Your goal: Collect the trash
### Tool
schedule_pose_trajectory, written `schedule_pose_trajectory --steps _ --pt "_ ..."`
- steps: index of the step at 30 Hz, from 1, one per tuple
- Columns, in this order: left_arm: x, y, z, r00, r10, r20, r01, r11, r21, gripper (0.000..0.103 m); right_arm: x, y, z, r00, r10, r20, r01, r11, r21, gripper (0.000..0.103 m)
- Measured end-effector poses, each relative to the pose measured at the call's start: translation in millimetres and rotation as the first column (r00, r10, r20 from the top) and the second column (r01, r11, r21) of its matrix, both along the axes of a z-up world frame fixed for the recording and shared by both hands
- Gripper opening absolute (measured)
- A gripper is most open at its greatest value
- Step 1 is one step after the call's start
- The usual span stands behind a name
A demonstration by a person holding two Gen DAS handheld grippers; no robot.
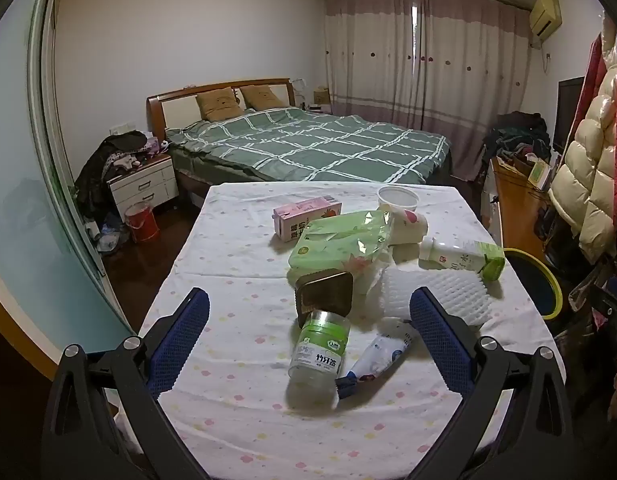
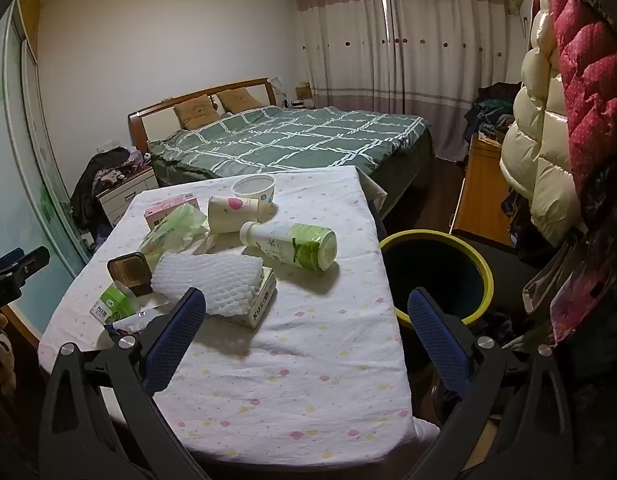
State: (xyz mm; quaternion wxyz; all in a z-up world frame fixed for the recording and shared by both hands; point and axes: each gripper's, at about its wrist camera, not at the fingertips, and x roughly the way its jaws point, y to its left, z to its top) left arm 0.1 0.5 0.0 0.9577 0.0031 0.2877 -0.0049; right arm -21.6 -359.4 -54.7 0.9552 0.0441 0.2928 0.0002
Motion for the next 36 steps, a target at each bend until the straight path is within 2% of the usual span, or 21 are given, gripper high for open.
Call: schedule_pose_trajectory --steps 36 --pt "2.7 -5.2 -0.3 0.999 -0.034 -0.007 0.034 0.999 -0.012 0.099 4.7 0.6 -4.8 1.0 0.005 -0.013 -0.005 1.0 0.013 0.097"
